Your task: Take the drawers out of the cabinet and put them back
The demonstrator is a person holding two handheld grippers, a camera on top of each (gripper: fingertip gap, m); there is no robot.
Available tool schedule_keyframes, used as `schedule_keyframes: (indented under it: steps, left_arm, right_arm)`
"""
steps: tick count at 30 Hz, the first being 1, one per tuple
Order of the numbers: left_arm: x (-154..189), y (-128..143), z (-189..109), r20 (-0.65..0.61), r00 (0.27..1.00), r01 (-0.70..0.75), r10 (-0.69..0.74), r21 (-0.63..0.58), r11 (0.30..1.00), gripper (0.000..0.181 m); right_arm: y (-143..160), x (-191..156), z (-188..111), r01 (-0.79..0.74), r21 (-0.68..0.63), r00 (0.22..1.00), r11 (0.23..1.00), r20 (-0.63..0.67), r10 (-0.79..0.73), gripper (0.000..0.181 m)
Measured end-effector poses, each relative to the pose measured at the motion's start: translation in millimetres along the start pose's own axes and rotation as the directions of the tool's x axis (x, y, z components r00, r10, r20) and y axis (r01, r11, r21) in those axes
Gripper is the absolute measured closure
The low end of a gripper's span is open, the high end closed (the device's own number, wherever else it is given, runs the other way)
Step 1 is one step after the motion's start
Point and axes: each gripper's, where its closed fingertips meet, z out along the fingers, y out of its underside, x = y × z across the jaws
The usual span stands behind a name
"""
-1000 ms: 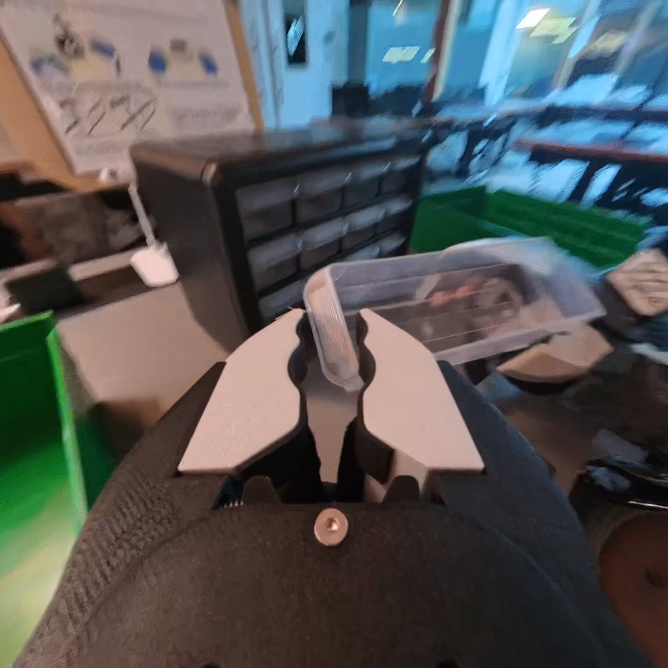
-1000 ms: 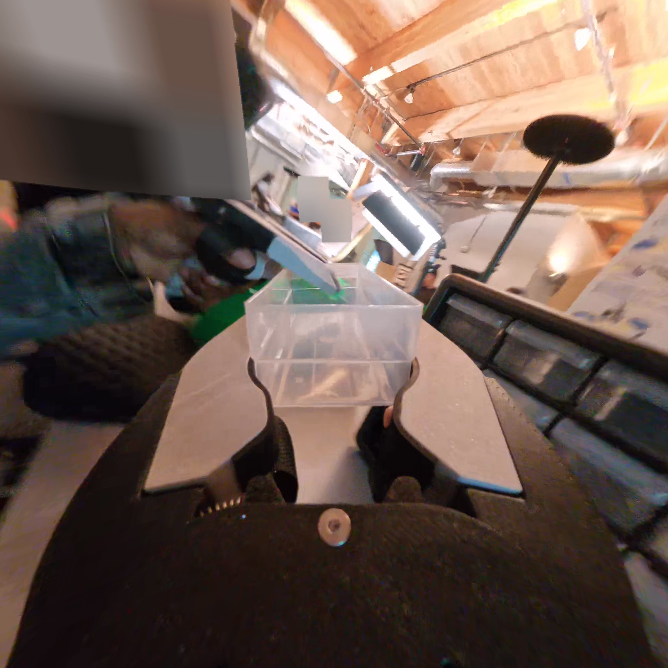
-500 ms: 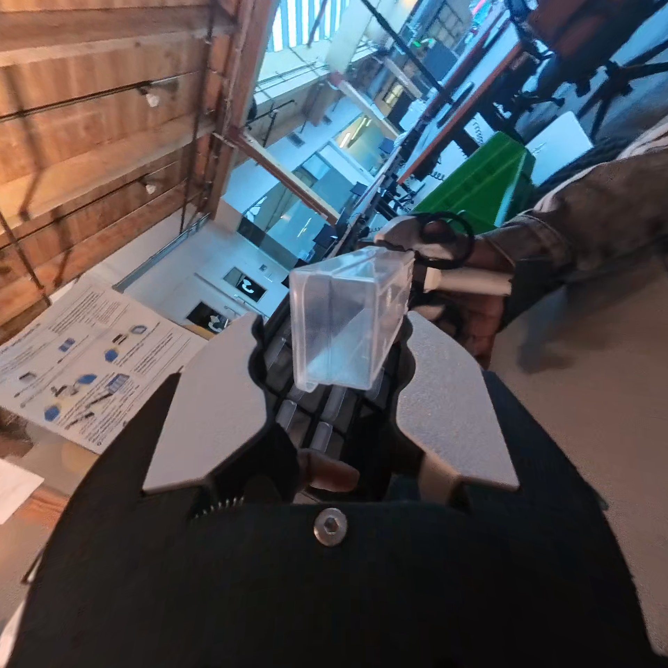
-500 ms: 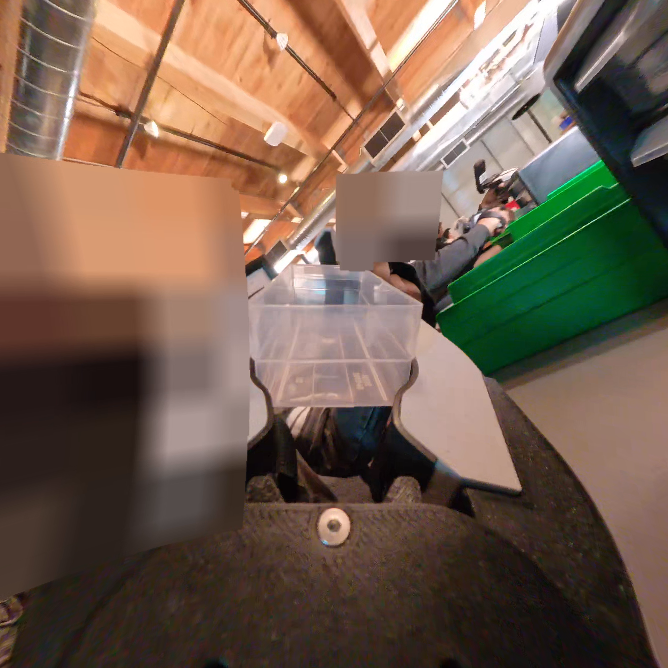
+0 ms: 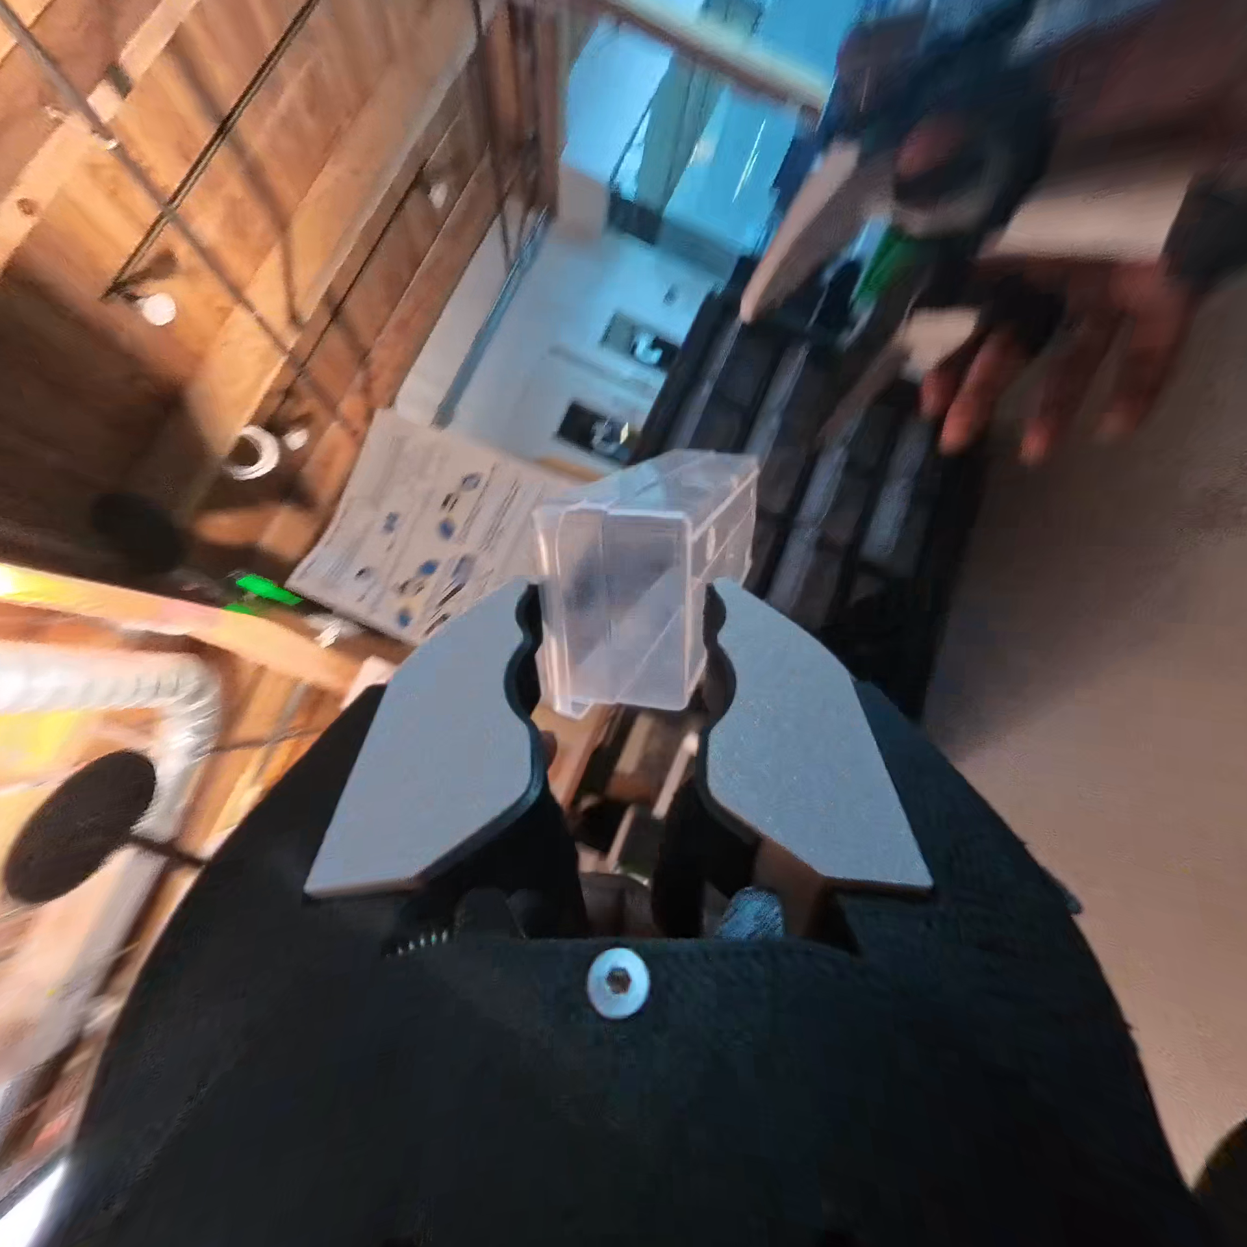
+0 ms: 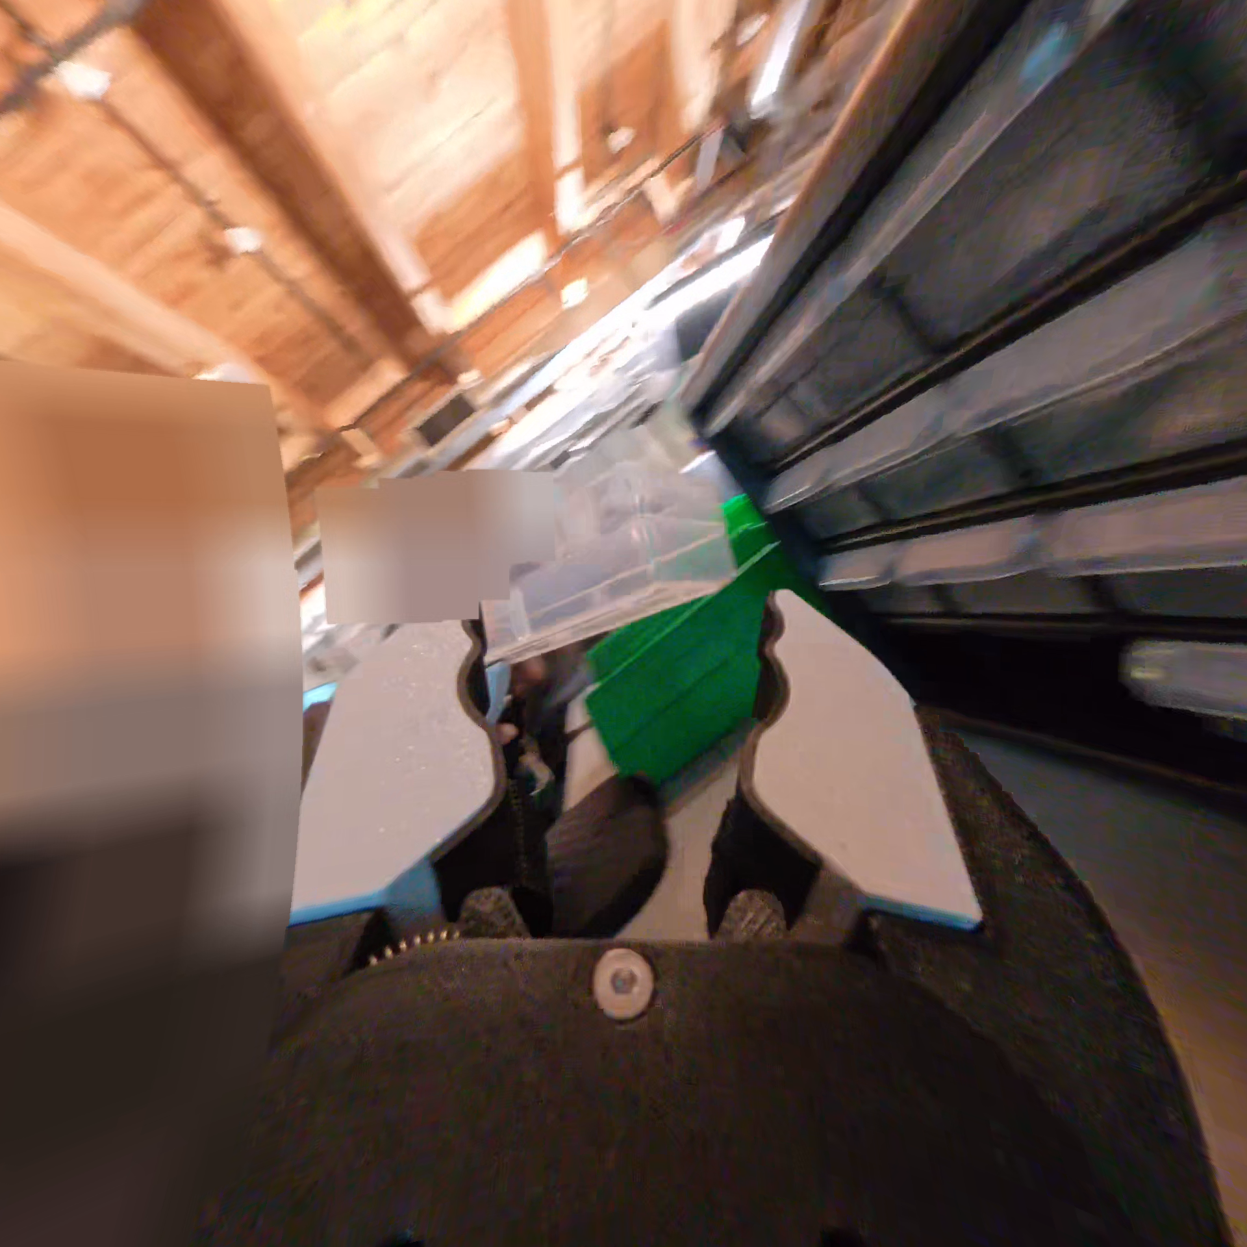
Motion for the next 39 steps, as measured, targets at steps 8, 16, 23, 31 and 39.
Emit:
schedule_keyframes:
  steps: [8, 16, 23, 31, 39]
  left_arm:
    - [22, 10, 5, 0.06, 0.971, -0.216, 0.23, -0.177, 0.96, 0.135]
    - [76, -17, 10, -0.035, 0.954, -0.298, 0.298, -0.224, 0.928, 0.136]
    - [116, -21, 33, -0.138, 0.943, -0.334, 0.304, -0.366, 0.869, 0.136]
    - [142, 3, 58, -0.241, 0.898, -0.439, 0.368, -0.461, 0.771, 0.136]
    - [143, 5, 67, -0.215, 0.863, -0.502, 0.457, -0.457, 0.734, 0.136]
  right_arm:
    - [-129, 5, -15, 0.573, -0.274, 0.602, 0.772, -0.5, -0.623, 0.17]
    - [-172, 97, -22, 0.293, -0.882, -0.037, 0.368, -0.395, -0.918, 0.181]
    - [-175, 105, -14, 0.211, -0.919, -0.123, 0.332, -0.362, -0.924, 0.181]
    - [-175, 104, -14, 0.214, -0.915, -0.138, 0.342, -0.375, -0.917, 0.181]
    - [-175, 104, -13, 0.22, -0.912, -0.143, 0.347, -0.382, -0.913, 0.181]
